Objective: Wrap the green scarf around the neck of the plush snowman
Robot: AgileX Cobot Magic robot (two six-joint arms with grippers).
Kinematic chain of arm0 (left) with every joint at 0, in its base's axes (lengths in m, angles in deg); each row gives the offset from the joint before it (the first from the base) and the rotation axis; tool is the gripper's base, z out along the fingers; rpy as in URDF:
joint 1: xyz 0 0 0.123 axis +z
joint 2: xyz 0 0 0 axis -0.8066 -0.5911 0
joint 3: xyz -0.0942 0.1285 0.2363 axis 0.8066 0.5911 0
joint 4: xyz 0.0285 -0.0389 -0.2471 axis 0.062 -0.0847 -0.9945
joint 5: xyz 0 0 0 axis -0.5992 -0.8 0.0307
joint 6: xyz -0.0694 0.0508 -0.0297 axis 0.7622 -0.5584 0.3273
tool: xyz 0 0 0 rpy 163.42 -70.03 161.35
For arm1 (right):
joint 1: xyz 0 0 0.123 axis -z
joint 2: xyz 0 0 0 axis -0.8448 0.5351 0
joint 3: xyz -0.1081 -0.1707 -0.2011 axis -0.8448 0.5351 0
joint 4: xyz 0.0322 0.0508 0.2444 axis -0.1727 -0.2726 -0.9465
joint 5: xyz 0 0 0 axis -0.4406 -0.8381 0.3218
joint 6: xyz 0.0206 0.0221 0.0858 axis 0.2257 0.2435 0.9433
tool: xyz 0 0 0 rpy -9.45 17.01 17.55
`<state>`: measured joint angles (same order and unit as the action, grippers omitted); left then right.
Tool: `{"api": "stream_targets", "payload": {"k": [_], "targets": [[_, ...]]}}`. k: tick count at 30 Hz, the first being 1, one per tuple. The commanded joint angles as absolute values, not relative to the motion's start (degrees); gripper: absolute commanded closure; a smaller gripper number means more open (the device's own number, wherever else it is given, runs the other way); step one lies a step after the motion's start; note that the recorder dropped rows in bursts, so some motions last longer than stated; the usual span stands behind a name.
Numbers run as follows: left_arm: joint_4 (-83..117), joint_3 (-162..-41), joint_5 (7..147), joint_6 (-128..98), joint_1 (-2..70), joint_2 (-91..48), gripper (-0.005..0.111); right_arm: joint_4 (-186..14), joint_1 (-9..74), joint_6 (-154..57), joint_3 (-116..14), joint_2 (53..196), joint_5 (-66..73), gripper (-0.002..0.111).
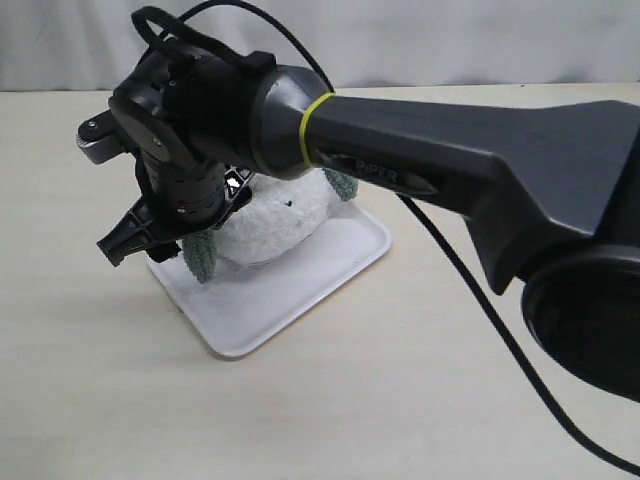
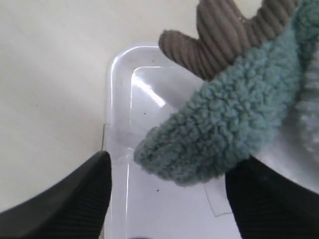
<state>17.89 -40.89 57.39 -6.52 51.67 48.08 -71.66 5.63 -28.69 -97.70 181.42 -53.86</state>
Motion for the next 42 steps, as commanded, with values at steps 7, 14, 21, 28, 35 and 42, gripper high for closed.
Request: {"api": "stream_targets", "payload": {"k": [7, 14, 21, 28, 35, 42], "targets": [[17.8, -40.7, 58.1, -6.2, 51.8, 48.2, 0.107, -63.3, 5.8, -29.9, -97.4, 183.3, -55.0, 0.104], [17.8, -40.7, 58.1, -6.2, 51.8, 48.2, 0.107, -63.3, 5.8, -36.2, -97.7, 177.7, -62.8, 0.104], [17.8, -40.7, 58.1, -6.2, 51.8, 48.2, 0.107, -63.3, 5.8, -40.2, -97.5, 178.3, -66.5, 0.104], [17.8, -40.7, 58.1, -6.2, 51.8, 48.2, 0.107, -63.3, 5.8, -40.4, -96.7, 179.6, -66.5, 0.104], [17.8, -40.7, 58.1, -6.2, 51.8, 48.2, 0.107, -62.4, 5.8, -41.5, -94.1, 180.6, -66.5, 0.104], [17.8, -40.7, 58.1, -6.2, 51.8, 48.2, 0.107, -62.0, 5.8, -42.7, -92.4, 180.6, -66.5, 0.104]]}}
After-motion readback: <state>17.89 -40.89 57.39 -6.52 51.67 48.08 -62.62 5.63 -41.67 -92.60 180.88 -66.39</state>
